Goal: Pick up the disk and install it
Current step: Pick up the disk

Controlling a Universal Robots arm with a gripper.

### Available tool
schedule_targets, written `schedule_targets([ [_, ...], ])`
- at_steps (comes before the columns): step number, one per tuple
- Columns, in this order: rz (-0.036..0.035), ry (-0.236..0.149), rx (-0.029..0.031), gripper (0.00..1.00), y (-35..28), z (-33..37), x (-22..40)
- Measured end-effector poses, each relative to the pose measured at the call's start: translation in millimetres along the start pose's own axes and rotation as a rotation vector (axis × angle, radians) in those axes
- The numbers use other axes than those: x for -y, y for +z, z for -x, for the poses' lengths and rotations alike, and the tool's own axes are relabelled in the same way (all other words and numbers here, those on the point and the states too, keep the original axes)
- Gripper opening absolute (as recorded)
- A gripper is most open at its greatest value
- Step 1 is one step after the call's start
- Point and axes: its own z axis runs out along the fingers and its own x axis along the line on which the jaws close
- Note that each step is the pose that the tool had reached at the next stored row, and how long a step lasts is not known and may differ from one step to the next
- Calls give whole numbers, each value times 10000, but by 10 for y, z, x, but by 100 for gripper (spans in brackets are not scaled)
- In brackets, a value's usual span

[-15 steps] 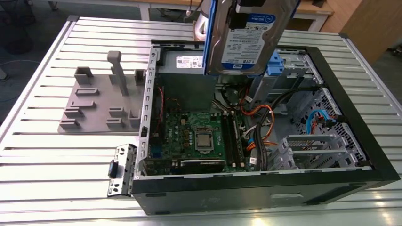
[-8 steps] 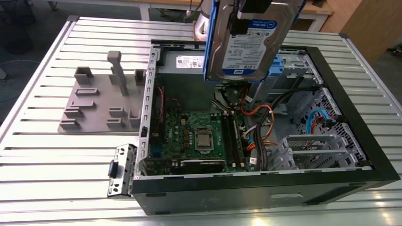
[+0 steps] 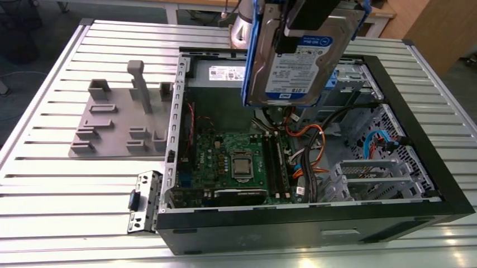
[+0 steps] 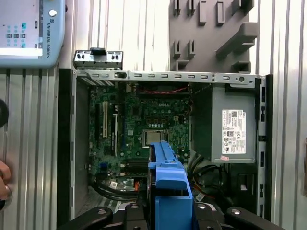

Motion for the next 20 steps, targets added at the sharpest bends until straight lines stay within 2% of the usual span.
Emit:
schedule_targets([
  [8, 7, 0, 7, 36, 92, -188, 35],
  [14, 22, 1, 17, 36, 152, -293, 146],
  [20, 33, 2, 18, 36, 179, -378, 274],
])
